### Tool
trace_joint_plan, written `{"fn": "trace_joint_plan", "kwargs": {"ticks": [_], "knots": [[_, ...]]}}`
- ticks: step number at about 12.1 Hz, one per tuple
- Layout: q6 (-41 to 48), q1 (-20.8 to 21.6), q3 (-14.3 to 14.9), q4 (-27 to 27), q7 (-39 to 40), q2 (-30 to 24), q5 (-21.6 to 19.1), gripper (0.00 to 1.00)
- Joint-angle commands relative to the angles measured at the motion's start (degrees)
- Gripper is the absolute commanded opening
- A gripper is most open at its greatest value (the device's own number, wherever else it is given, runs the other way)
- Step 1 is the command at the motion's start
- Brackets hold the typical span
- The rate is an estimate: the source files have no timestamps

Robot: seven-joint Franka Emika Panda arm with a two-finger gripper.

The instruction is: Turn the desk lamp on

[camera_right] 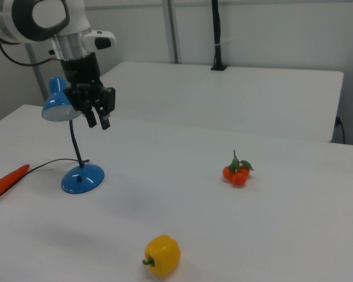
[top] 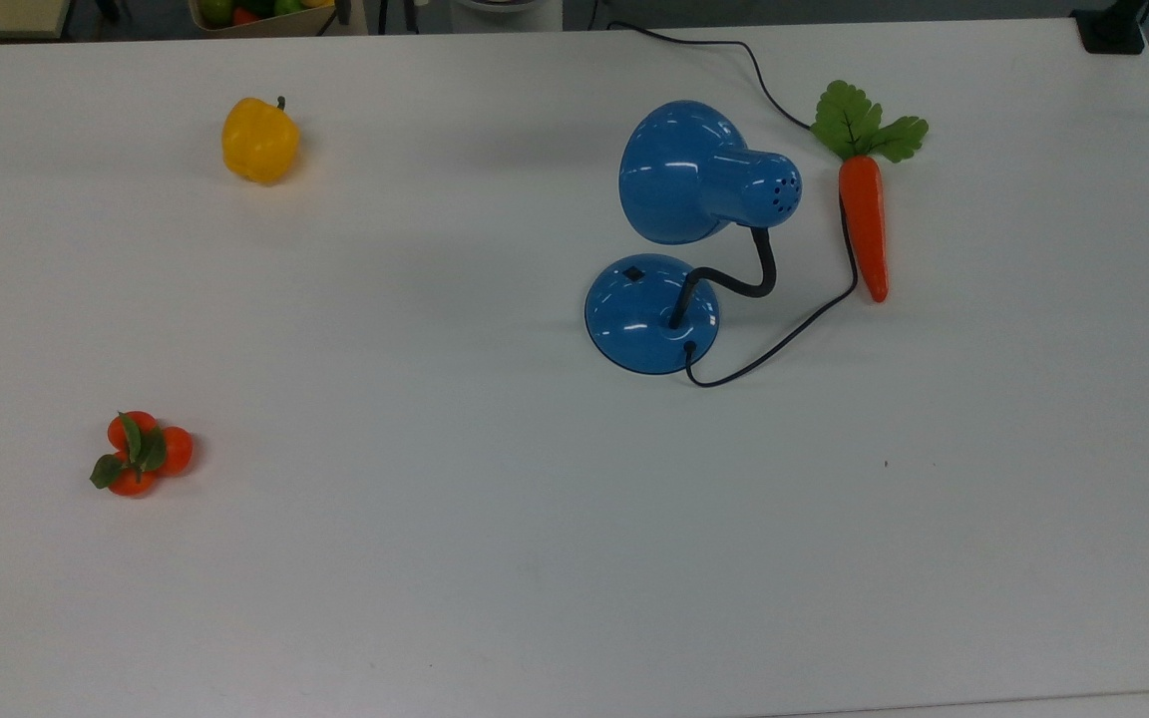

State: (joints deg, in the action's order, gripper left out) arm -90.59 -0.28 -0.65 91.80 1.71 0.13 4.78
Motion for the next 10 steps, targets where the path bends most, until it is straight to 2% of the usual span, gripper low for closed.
{"fn": "trace_joint_plan", "kwargs": {"ticks": [1,7,10], "knots": [[0.94,-0.25,0.21,-0.57,0.14,-0.13,-0.56,0.00],[-0.89,0.19,0.12,0.21,0.49,0.13,-0.65,0.00],[-5.27,0.81,-0.40,5.29,0.49,0.05,-0.65,0.00]]}}
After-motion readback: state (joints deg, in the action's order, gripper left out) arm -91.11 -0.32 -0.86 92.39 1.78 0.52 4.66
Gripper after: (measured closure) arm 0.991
